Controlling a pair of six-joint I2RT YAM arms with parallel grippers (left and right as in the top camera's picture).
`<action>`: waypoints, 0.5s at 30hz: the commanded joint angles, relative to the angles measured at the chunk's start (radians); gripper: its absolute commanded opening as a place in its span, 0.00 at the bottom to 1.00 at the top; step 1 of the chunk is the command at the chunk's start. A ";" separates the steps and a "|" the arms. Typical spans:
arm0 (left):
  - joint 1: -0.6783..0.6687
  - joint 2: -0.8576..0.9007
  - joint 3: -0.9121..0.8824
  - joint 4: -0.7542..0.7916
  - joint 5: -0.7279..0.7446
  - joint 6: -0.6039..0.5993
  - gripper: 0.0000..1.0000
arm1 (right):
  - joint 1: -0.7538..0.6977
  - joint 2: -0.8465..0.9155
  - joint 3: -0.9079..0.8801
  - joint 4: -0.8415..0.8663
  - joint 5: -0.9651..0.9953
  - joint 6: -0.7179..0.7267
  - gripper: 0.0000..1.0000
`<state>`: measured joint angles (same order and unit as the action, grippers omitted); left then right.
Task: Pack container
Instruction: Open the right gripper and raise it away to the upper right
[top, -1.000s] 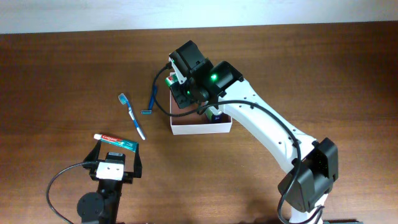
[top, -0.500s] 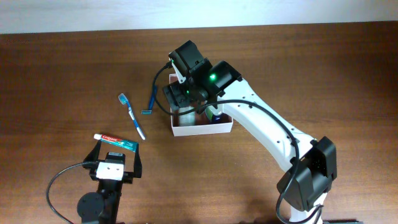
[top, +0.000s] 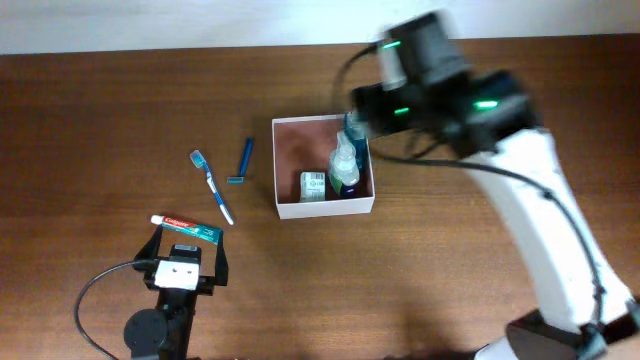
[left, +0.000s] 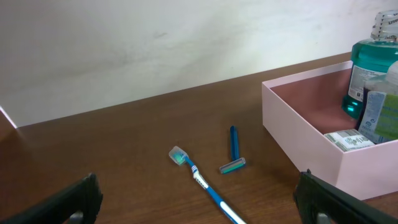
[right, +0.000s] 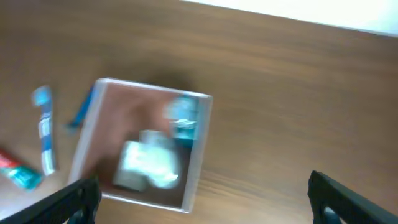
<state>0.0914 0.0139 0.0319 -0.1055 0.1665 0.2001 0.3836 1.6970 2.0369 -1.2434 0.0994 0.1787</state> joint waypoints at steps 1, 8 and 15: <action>0.003 -0.002 -0.005 0.000 -0.006 -0.009 1.00 | -0.110 -0.002 0.004 -0.047 0.026 -0.005 0.99; 0.003 -0.002 -0.005 0.000 -0.007 -0.009 1.00 | -0.307 0.000 0.003 -0.111 0.025 -0.005 0.99; 0.003 -0.002 -0.005 0.000 -0.007 -0.009 1.00 | -0.406 0.000 0.003 -0.111 0.026 -0.005 0.99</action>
<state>0.0914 0.0139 0.0319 -0.1055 0.1665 0.2001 -0.0010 1.6951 2.0384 -1.3544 0.1127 0.1791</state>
